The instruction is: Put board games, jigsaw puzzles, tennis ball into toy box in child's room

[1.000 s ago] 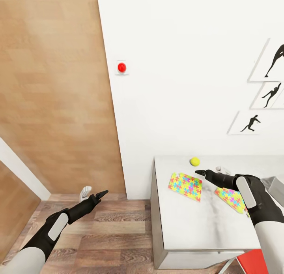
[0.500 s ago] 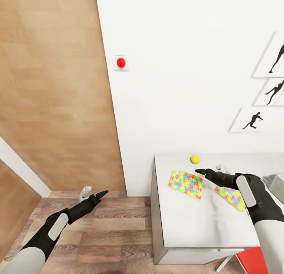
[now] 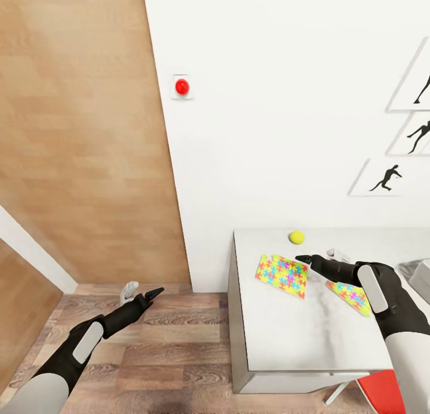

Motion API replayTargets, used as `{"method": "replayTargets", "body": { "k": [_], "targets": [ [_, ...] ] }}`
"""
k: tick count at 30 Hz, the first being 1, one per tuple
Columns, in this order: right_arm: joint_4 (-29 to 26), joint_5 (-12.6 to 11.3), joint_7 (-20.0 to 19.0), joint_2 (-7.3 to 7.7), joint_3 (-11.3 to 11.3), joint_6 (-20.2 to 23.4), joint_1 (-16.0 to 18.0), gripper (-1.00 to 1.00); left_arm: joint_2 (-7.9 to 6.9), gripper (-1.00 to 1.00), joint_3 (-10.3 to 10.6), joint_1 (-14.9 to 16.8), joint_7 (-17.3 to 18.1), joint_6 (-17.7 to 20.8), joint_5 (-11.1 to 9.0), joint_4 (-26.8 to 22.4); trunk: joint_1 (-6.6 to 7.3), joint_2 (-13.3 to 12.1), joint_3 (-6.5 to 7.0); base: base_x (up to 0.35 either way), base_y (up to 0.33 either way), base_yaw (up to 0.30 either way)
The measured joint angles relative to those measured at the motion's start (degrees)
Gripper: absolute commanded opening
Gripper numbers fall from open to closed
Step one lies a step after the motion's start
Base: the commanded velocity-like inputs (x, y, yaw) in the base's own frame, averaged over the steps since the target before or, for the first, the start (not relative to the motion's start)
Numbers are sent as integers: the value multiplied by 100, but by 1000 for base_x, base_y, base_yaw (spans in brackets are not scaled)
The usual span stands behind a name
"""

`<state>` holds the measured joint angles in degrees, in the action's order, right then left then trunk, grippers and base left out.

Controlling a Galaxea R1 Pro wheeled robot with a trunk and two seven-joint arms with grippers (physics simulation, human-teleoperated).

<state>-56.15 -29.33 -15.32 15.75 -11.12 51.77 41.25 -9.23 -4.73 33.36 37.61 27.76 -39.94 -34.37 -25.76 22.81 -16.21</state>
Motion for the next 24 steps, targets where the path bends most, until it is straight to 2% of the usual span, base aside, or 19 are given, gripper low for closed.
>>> {"method": "replayTargets", "body": {
  "k": [24],
  "targets": [
    [0, 5, 0, 0, -7, 0, 1, 100, 0, 100, 0, 0, 0, 0, 0, 0, 0, 0, -225, 0, 0, 0]
  ]
}}
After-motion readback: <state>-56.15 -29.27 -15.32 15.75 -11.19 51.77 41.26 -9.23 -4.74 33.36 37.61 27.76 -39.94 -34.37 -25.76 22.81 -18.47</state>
